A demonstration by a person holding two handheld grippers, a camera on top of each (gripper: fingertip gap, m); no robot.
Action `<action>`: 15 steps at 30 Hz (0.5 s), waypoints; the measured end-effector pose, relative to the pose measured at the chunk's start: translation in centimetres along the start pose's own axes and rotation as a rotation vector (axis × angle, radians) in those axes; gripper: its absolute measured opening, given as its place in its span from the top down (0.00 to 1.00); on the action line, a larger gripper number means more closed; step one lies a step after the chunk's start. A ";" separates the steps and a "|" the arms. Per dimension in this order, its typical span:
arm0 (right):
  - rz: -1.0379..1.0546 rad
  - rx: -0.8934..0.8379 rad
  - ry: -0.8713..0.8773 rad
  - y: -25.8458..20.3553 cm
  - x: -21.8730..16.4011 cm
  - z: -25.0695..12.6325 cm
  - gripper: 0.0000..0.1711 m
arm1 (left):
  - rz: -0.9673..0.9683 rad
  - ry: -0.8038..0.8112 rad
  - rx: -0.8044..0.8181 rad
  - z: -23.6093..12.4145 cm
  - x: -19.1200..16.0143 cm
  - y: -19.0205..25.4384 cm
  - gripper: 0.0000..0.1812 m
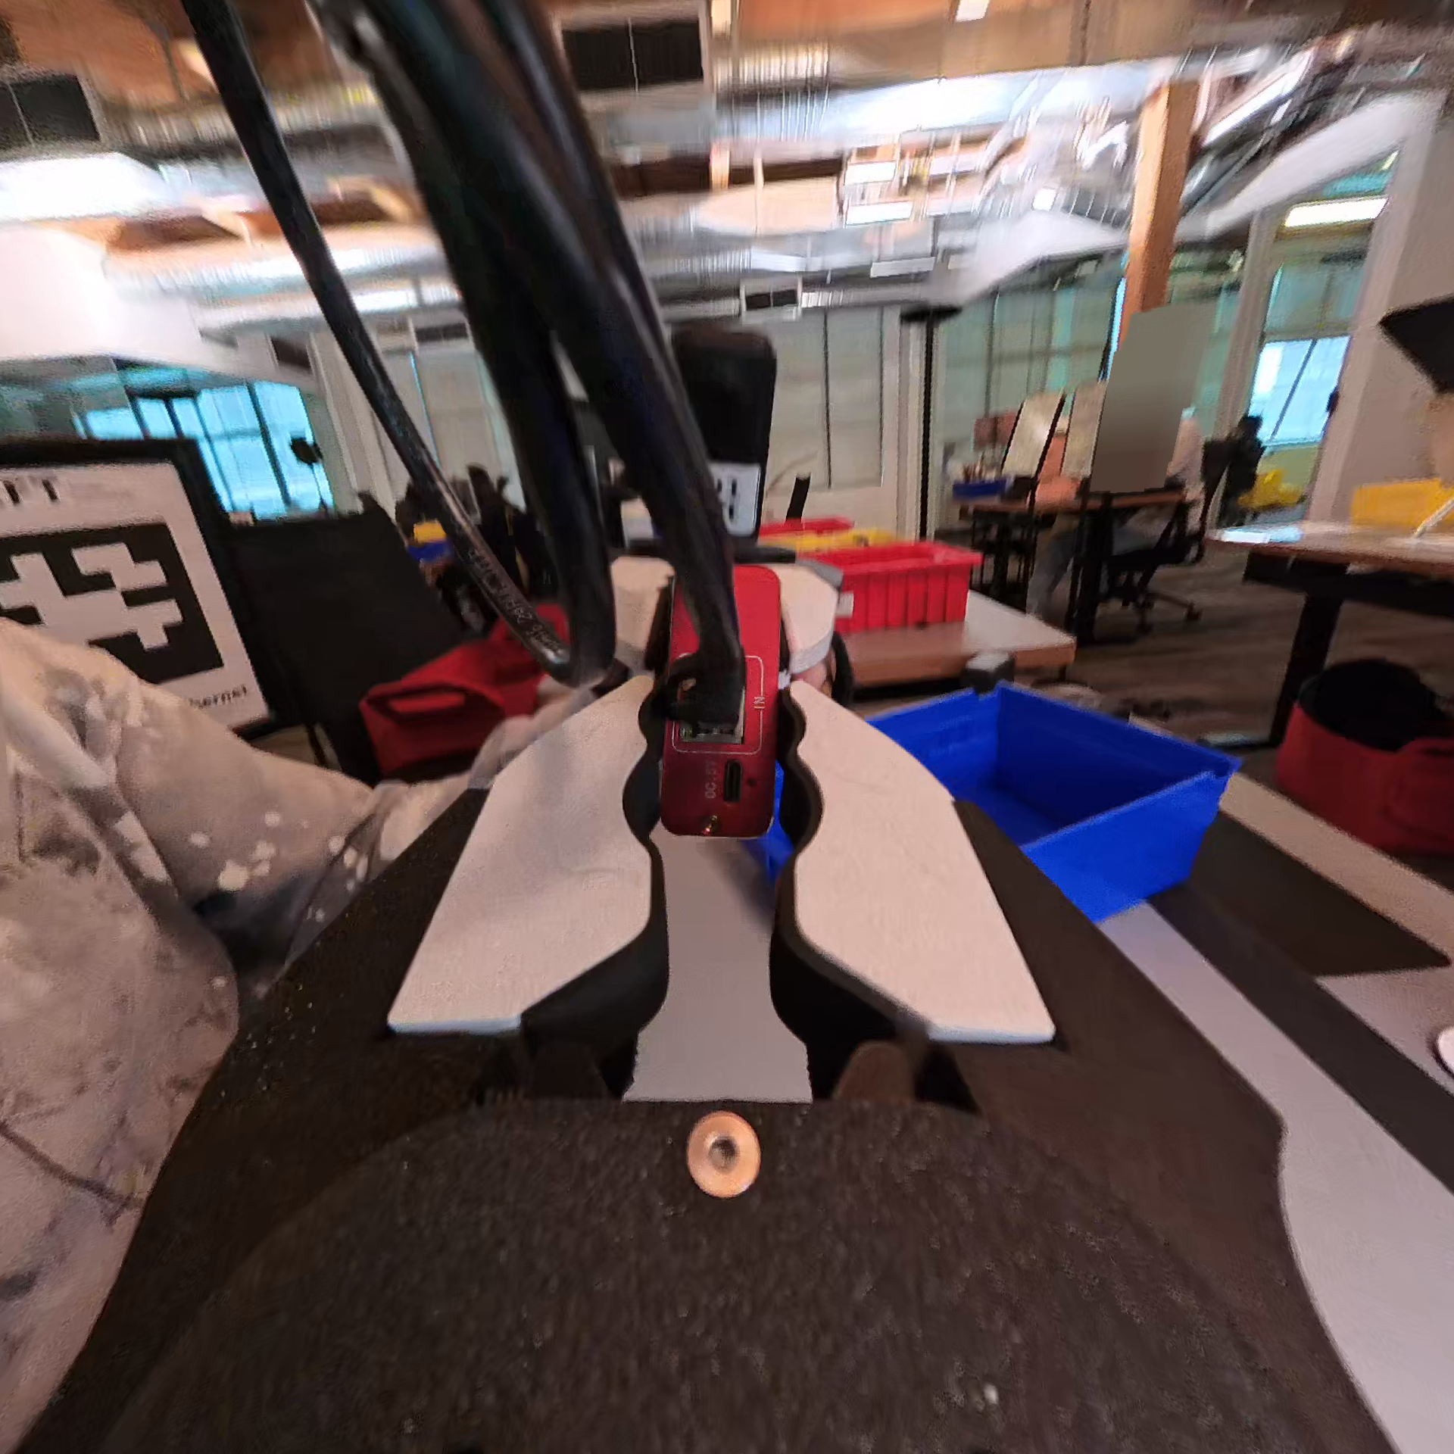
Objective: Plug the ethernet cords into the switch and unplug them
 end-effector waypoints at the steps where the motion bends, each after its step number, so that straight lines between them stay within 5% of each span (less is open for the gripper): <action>1: -0.006 -0.006 0.053 0.0 0.5 -0.1 0.85 | -0.002 0.031 -0.012 -0.3 0.2 0.0 0.81; 8: -0.034 -0.065 0.350 -0.9 2.3 -0.3 0.85 | -0.007 0.125 -0.044 1.4 0.1 0.6 0.78; 10: -0.034 -0.080 0.380 -1.0 2.1 -0.3 0.85 | 0.012 0.167 -0.005 1.8 0.3 0.7 0.84; 15: -0.033 -0.116 0.217 -0.7 1.6 -0.4 0.86 | -0.031 0.206 -0.011 0.9 1.0 0.4 0.85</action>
Point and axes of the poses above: each gripper's, where its closed fingertips meet, z out along the fingers, x out of its top, y = z × x across the jaws, the point moved 7 cm from there along -z, back along the fingers, and after that the axes turned 10 degrees about x, right-handed, at the moved point
